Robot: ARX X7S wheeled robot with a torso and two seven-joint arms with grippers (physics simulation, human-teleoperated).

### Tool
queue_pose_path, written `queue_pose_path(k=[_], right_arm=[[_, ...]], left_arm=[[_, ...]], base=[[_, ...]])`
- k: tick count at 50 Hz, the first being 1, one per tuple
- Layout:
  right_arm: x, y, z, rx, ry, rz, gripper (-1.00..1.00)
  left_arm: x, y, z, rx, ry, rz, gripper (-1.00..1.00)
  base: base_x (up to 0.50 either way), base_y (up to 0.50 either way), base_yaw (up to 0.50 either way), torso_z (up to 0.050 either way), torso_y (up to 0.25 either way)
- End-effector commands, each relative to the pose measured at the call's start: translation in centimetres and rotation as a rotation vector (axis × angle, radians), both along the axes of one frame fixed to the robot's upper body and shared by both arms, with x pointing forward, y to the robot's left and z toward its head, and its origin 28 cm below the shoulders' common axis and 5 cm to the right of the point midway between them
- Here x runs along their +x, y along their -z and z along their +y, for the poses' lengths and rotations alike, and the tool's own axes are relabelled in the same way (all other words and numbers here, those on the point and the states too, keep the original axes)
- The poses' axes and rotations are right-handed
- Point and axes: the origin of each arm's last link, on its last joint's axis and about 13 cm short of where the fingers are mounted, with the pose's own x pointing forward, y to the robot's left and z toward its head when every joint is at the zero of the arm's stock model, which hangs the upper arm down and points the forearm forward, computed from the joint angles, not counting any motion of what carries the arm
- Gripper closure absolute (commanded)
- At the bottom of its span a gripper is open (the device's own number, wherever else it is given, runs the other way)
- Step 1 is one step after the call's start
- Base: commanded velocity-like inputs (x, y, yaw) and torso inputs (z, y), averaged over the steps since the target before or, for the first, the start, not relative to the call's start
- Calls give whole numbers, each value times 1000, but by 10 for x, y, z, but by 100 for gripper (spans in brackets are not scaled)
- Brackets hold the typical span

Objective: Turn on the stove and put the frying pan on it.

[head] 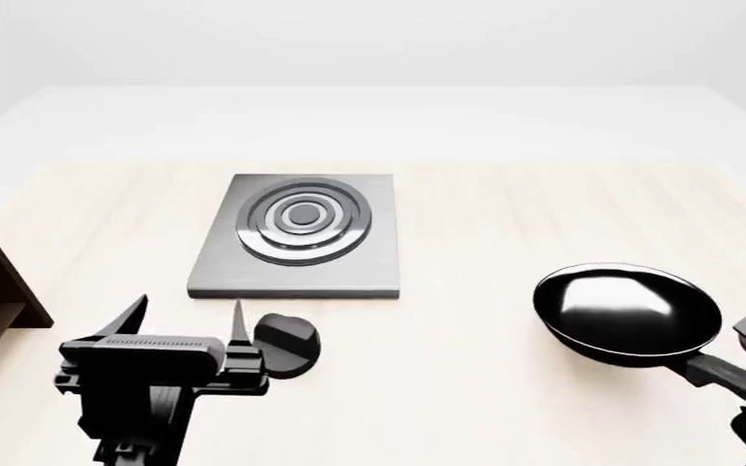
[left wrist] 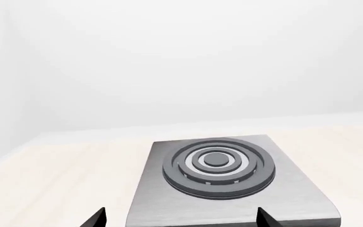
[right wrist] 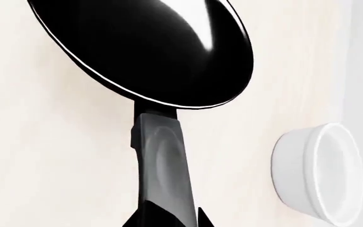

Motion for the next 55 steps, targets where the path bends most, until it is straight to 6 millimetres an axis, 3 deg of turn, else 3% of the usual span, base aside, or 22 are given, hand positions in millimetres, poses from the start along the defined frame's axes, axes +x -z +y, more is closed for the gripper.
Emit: queue_pose_path(k=[1, 17, 55], right_arm=[[16, -63, 5, -91, -32, -321, 100], [35, -86, 16, -101, -62, -438, 100], [109, -93, 68, -47, -267, -556, 100]], left_arm=[[0, 1, 0, -1, 0, 1, -100], [0, 4, 1, -3, -4, 6, -100], [0, 7, 3, -10, -10, 13, -100]], base=[[0, 0, 0, 0, 0], [0, 0, 0, 0, 1], [0, 0, 0, 0, 2]])
